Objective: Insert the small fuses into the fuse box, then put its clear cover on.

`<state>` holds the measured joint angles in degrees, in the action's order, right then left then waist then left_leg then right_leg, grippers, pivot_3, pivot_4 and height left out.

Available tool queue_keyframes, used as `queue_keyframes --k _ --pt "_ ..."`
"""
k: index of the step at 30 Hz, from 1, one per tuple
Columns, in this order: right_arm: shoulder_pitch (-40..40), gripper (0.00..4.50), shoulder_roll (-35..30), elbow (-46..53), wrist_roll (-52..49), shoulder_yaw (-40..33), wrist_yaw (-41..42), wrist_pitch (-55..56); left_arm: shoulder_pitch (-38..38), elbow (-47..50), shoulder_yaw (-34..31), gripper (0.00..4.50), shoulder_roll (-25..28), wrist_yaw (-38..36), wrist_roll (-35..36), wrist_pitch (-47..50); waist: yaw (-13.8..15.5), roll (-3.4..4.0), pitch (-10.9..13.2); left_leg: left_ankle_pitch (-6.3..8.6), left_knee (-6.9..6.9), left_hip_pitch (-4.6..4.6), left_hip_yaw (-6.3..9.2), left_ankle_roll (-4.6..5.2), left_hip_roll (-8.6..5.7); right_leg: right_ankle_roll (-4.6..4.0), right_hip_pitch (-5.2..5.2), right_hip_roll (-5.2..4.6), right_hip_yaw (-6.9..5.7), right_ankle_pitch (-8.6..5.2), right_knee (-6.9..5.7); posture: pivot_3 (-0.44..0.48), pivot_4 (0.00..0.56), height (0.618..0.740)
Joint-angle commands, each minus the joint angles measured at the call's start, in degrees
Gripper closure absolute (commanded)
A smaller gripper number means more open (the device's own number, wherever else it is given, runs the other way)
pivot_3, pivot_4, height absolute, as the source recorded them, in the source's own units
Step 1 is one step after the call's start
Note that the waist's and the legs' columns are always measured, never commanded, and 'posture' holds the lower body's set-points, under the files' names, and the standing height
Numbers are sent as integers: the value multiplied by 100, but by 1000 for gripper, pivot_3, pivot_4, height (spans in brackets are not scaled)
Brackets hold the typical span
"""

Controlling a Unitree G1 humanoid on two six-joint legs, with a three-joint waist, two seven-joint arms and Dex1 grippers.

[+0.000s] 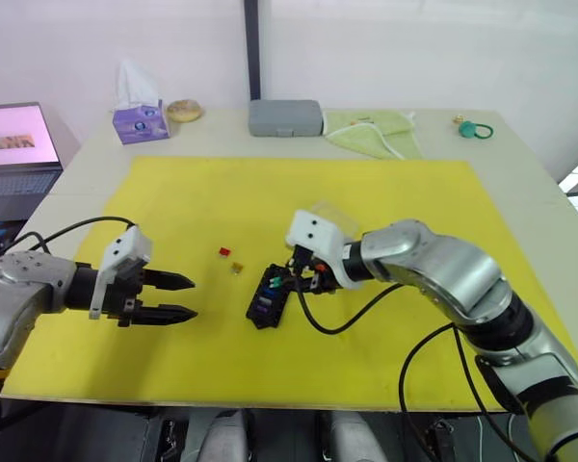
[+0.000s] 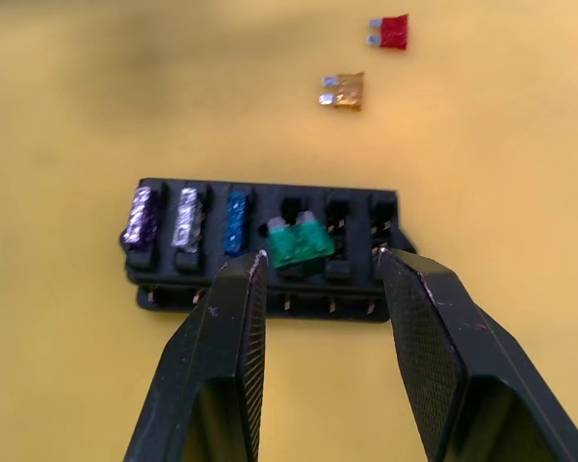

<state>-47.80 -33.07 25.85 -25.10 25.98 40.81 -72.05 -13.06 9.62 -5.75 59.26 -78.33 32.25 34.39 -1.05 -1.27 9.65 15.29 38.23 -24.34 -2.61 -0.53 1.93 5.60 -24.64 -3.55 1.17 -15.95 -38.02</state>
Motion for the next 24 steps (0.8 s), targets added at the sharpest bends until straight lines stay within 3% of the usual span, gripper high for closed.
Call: queue_keyframes --k 1,24 --pt "26 2574 34 241 -53 -199 -16 145 -70 20 -54 1381 4 -9 31 -63 2 0 0 0 0 0 0 0 0 0 0 0 0 0 0 0 150 737" --pt "81 2574 136 -180 285 263 21 627 -114 -12 -42 1381 1 17 10 -55 2 0 0 0 0 0 -1 0 0 0 0 0 0 0 0 0 150 737"
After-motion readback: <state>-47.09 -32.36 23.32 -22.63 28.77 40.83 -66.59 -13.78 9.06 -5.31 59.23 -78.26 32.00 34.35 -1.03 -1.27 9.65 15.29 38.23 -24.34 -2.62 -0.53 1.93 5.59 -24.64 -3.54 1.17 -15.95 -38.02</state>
